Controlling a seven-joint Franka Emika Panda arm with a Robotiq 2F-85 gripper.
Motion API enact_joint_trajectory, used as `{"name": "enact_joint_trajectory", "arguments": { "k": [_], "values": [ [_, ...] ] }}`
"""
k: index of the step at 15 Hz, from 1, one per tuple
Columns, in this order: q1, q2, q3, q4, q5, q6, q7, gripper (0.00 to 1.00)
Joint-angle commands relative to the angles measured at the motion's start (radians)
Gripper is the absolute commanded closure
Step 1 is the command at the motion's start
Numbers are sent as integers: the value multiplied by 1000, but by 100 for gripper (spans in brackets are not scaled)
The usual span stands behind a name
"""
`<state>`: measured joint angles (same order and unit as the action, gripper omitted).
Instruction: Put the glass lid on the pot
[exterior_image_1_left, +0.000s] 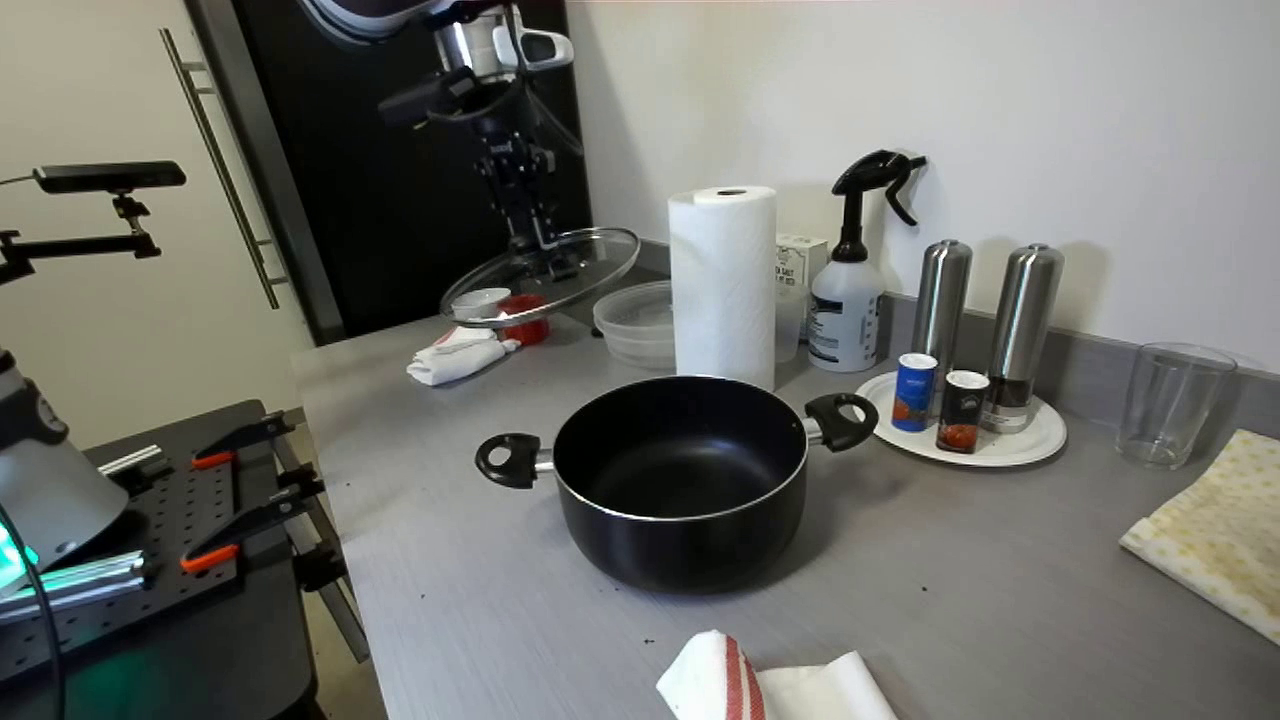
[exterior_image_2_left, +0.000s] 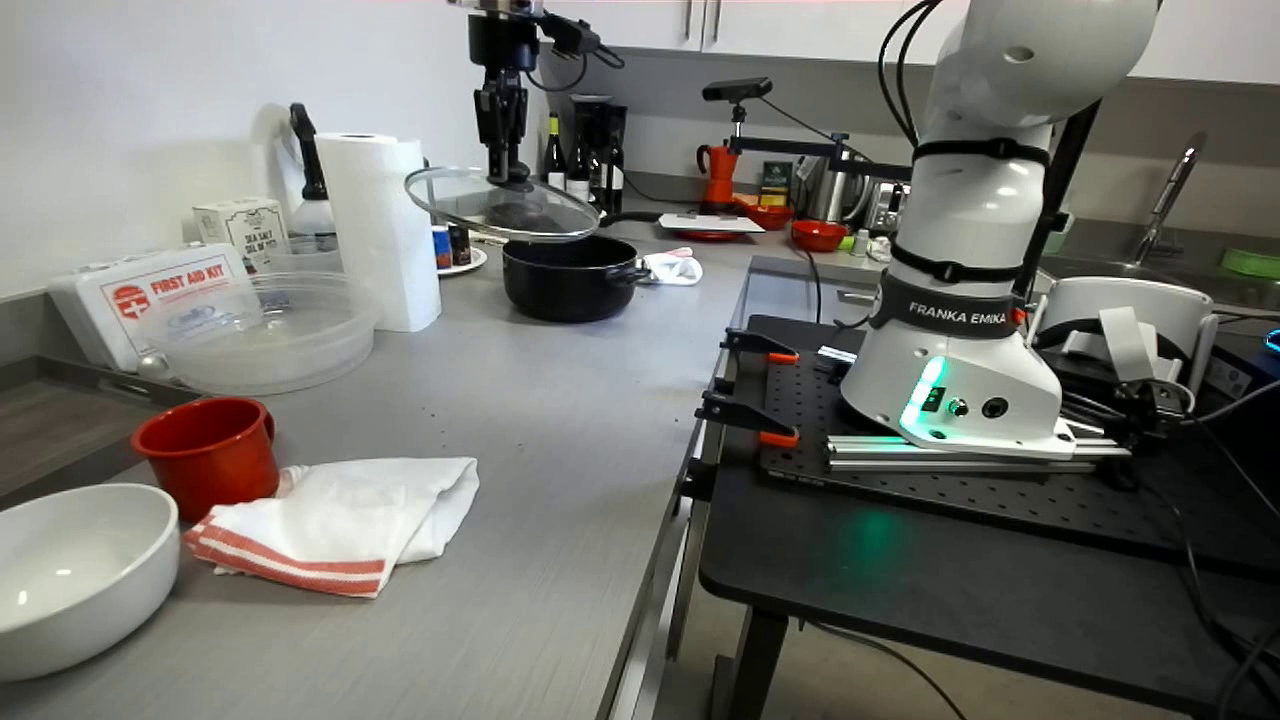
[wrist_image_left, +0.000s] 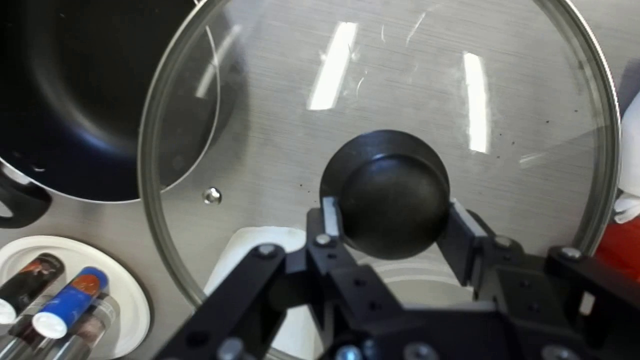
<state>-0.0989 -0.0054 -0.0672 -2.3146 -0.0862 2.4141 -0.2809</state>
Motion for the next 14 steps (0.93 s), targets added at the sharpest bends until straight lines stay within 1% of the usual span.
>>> {"name": "enact_joint_trajectory", "arguments": {
  "k": [1,5,8,14],
  "values": [
    [-30,-4,-46,78,28,-87,-71,75],
    [-79,48,-99,176,60,-152,-129,75],
    [-113,105,-125,258,89,-191,-166,75],
    [-177,273,-129,445,115,-250,-181,75]
  ]
}}
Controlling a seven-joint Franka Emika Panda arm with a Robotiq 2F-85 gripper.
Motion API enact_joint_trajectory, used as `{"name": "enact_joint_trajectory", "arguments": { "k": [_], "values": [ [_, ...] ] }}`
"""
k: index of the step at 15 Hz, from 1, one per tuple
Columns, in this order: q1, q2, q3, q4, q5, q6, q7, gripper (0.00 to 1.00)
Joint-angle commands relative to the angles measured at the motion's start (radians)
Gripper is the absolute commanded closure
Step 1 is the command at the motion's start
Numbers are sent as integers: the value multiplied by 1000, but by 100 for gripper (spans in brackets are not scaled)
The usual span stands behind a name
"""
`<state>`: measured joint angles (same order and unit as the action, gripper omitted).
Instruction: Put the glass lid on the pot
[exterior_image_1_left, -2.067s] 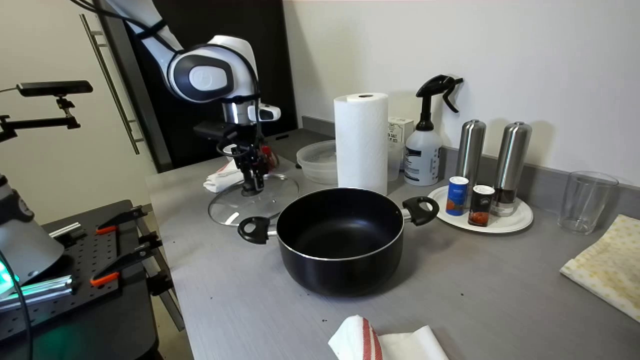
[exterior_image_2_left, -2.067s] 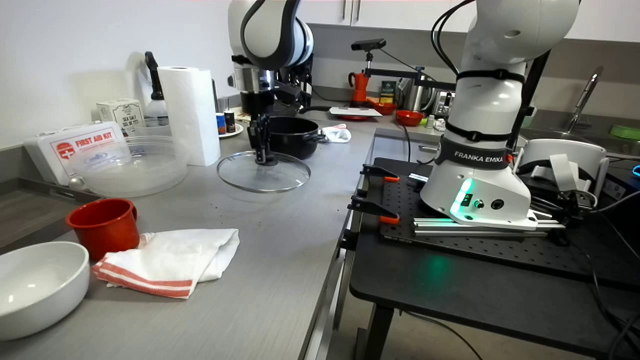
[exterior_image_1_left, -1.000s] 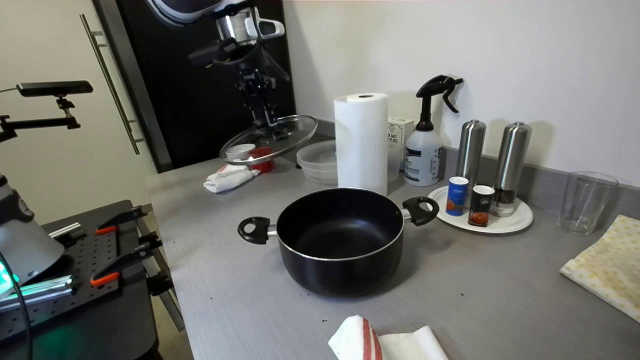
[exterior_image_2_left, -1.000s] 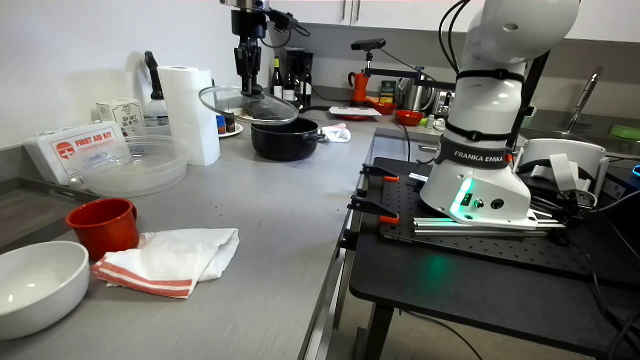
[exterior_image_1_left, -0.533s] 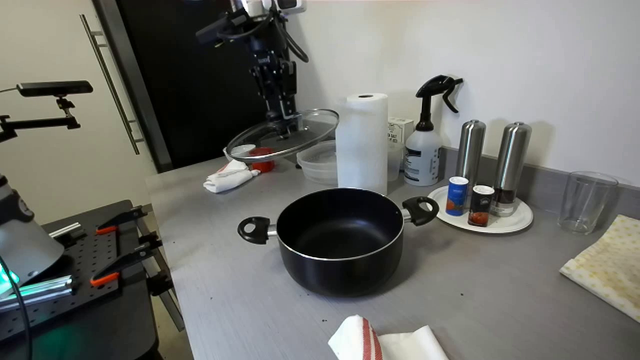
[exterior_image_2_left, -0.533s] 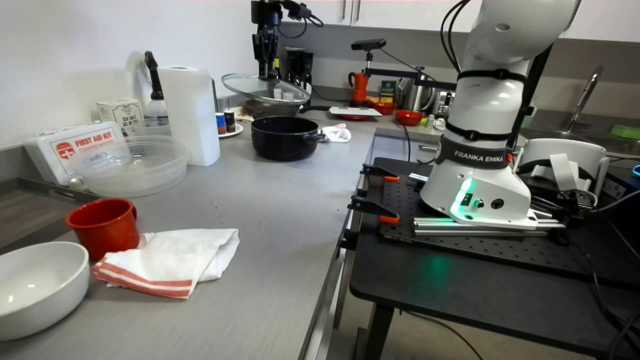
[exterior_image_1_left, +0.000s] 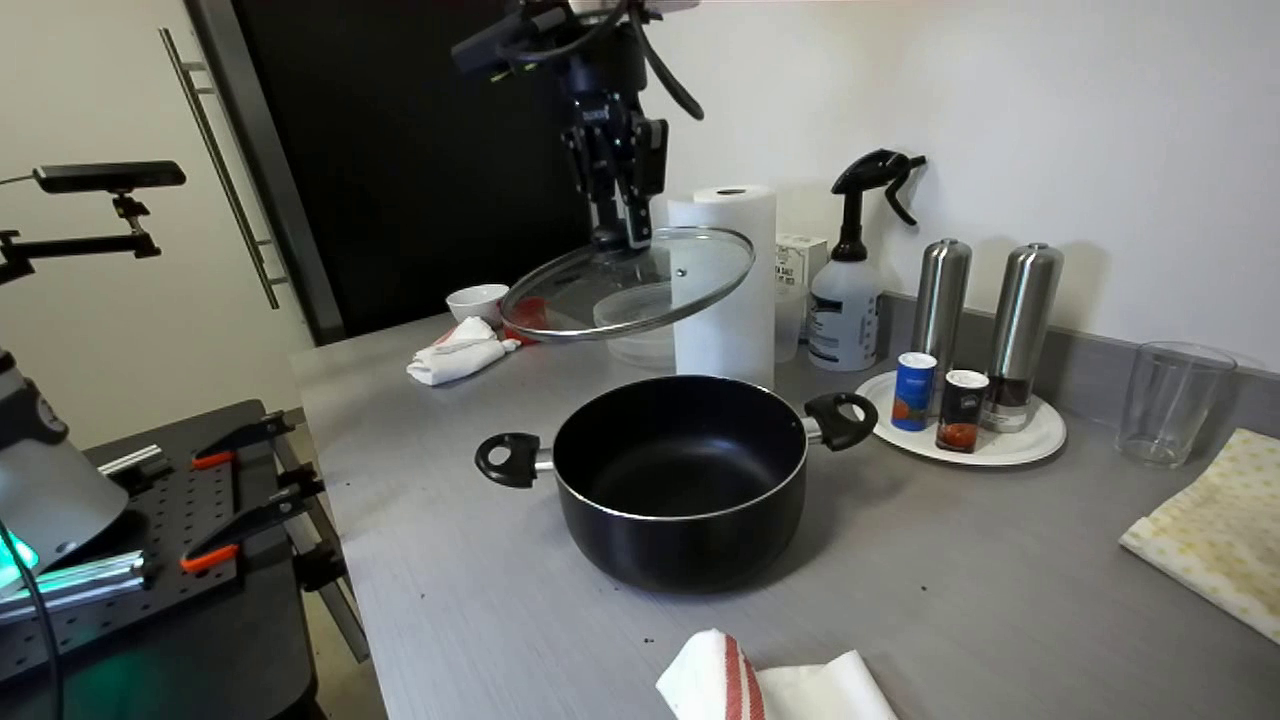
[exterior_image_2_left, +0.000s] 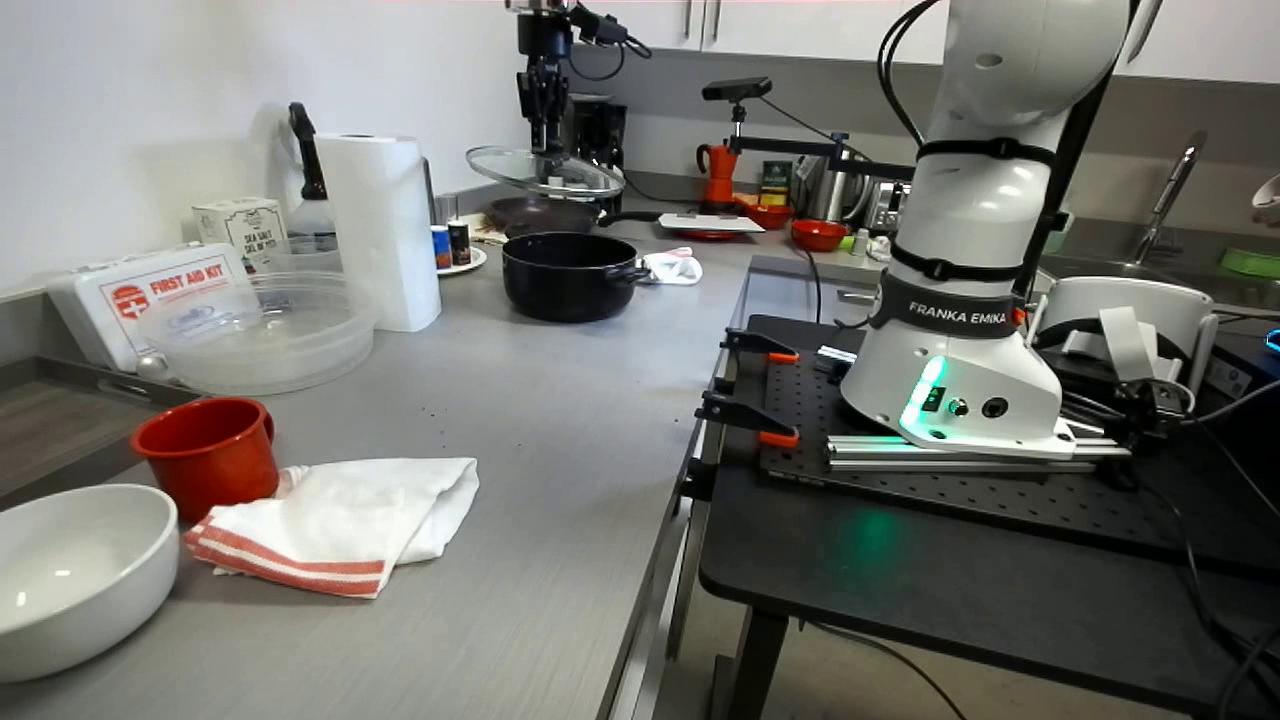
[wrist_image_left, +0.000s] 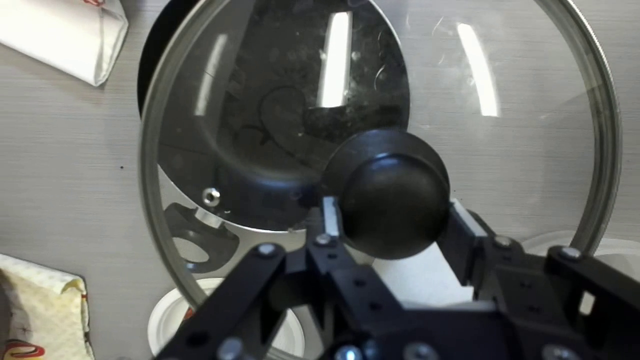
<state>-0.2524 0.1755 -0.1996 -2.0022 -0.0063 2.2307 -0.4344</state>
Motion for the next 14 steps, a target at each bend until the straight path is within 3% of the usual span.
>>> {"name": "enact_joint_trajectory", "arguments": {
  "k": [1,7,14],
  "values": [
    [-35,122,7,162,40,-76,-32,75],
    [-99,282,38,300,73,-114,-38,75],
    [-156,364,76,350,93,-124,-53,75]
  ]
}}
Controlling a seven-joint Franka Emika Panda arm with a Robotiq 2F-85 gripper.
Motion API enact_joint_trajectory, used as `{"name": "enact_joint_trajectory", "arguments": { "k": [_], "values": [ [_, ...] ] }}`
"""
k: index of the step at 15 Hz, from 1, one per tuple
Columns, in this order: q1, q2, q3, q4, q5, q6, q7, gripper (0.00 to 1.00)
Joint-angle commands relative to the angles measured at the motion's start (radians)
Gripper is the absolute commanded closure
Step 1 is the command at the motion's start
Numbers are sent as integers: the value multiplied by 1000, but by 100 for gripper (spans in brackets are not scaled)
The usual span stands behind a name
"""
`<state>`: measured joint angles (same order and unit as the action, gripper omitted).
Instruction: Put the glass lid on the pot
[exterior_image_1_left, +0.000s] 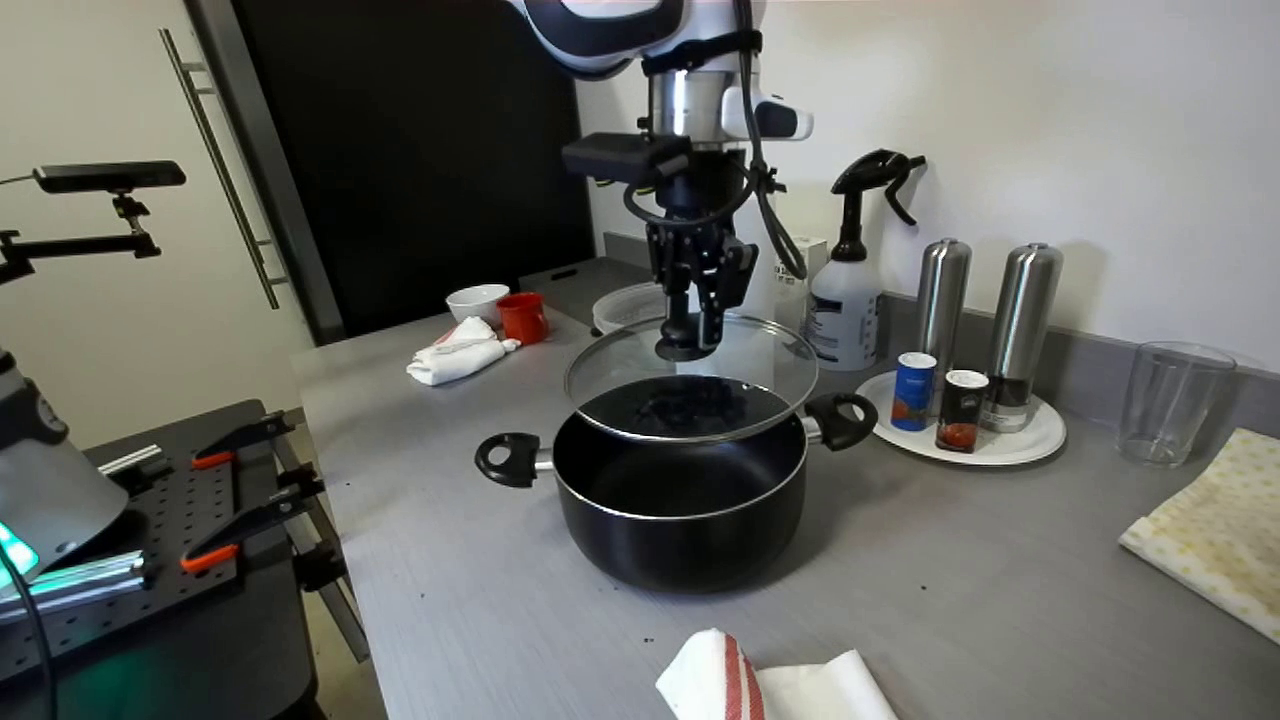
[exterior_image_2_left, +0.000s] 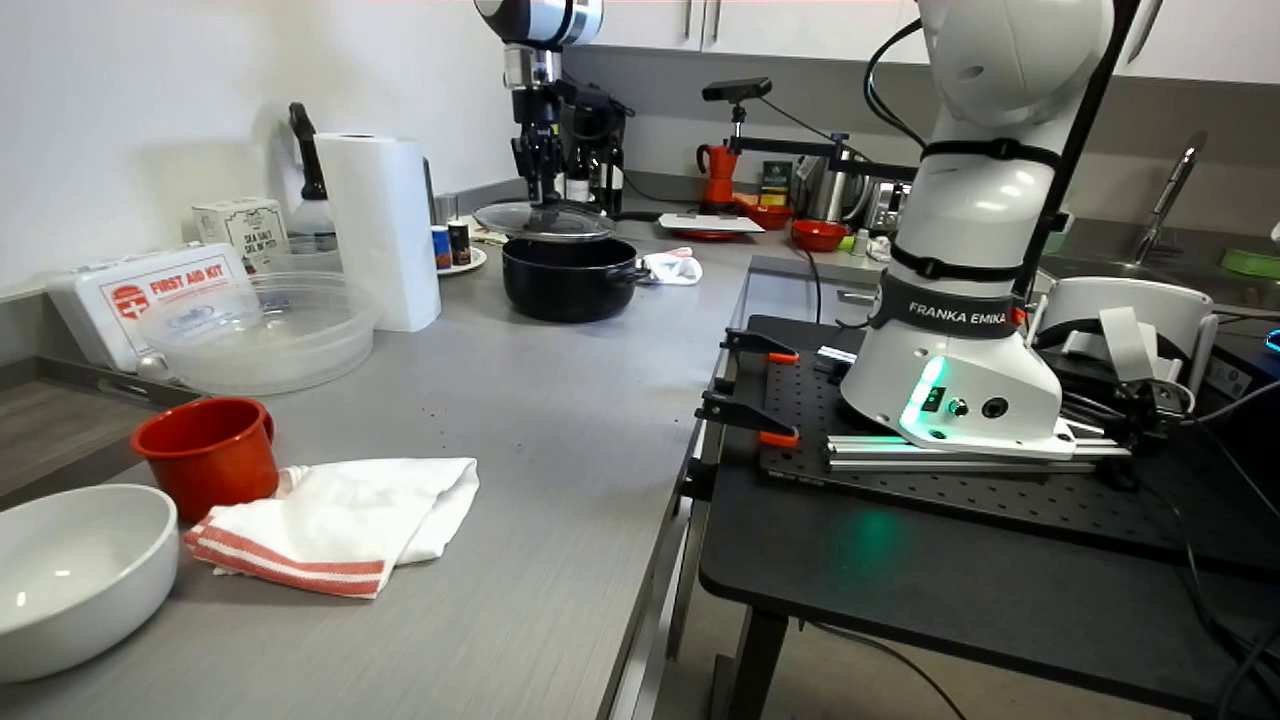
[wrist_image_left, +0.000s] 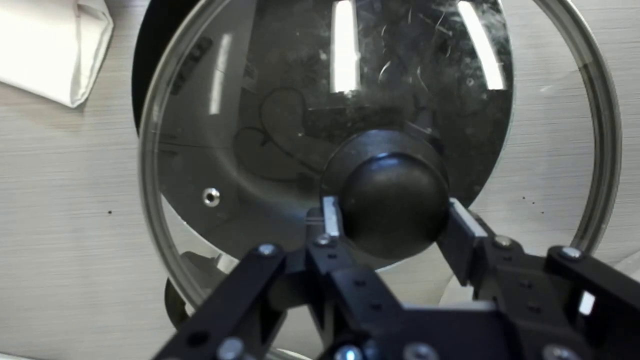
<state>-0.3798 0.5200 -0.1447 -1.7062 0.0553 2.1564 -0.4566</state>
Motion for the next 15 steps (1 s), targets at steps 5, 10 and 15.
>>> {"name": "enact_joint_trajectory", "arguments": {
  "k": [5,10,15],
  "values": [
    [-55,37,33,58,39,-49,-39,75],
    [-67,55,35,59,40,-53,-42,75],
    [-71,71,35,59,35,-53,-39,75]
  ]
}}
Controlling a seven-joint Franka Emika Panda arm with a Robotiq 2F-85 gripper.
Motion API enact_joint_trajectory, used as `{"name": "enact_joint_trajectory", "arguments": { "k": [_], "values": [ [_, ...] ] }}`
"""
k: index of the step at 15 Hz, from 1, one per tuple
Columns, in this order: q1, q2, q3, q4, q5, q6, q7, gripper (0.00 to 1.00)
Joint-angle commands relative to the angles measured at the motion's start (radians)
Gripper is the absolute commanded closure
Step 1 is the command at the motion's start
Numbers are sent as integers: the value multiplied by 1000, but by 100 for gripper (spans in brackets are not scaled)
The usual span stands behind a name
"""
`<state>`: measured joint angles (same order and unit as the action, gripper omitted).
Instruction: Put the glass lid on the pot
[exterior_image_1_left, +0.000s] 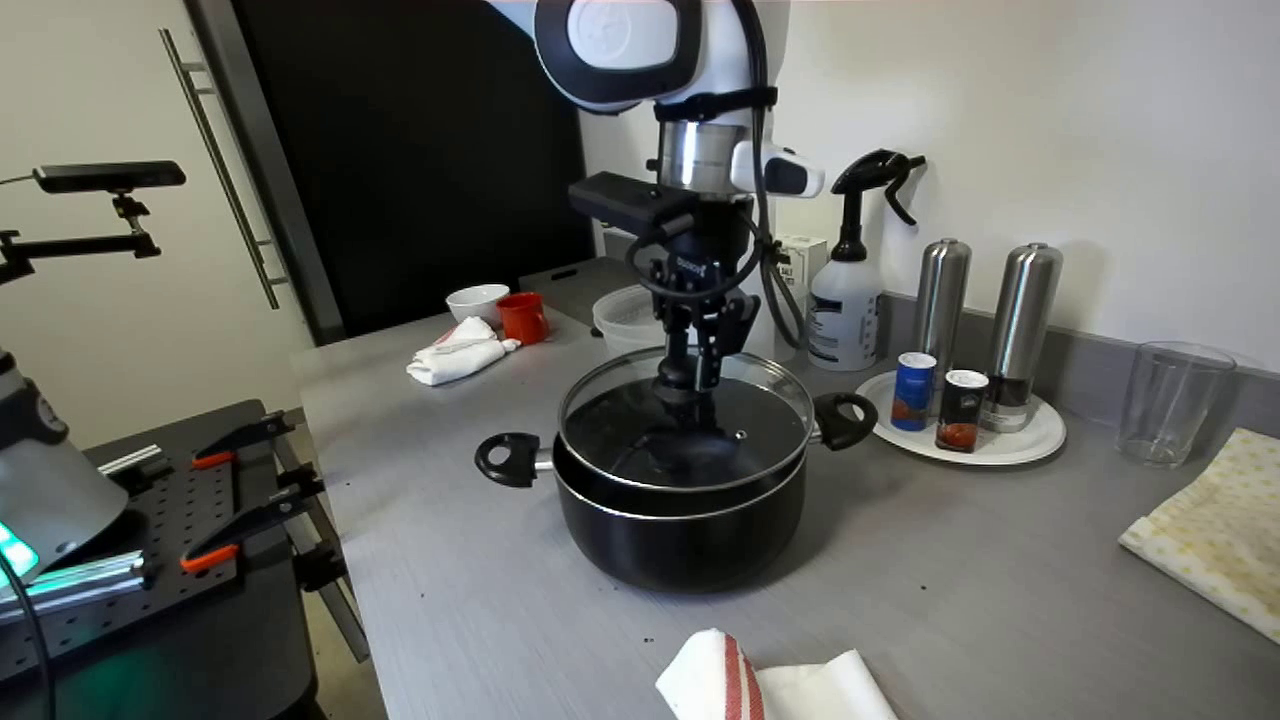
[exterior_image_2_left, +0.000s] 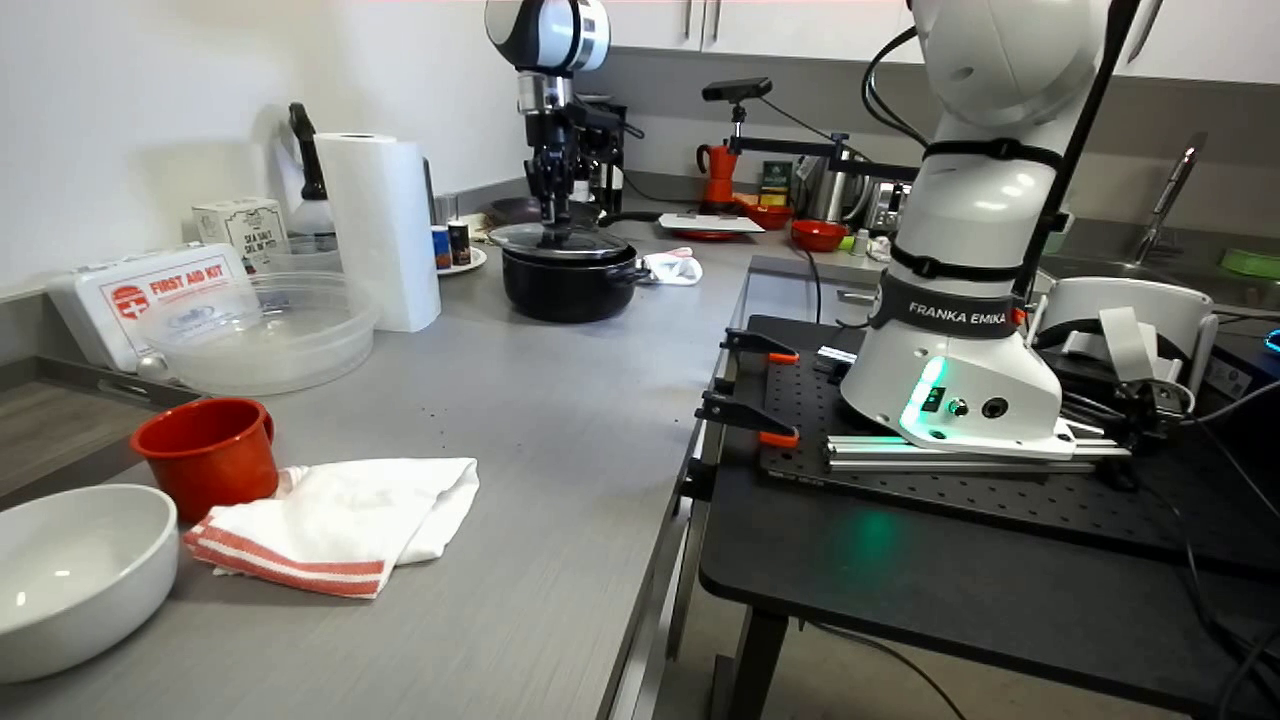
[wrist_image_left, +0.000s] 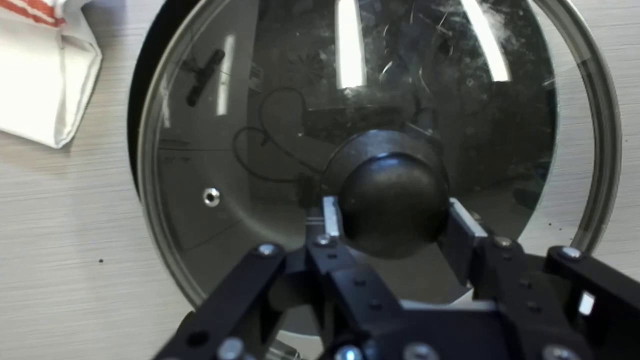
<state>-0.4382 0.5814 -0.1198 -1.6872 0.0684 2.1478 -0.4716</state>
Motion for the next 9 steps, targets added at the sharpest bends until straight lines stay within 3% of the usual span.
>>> {"name": "enact_joint_trajectory", "arguments": {
  "k": [1,9],
  "values": [
    [-13,12,10,40,22,-45,-23,75],
    [-21,4,4,29,19,-38,-22,75]
  ]
}}
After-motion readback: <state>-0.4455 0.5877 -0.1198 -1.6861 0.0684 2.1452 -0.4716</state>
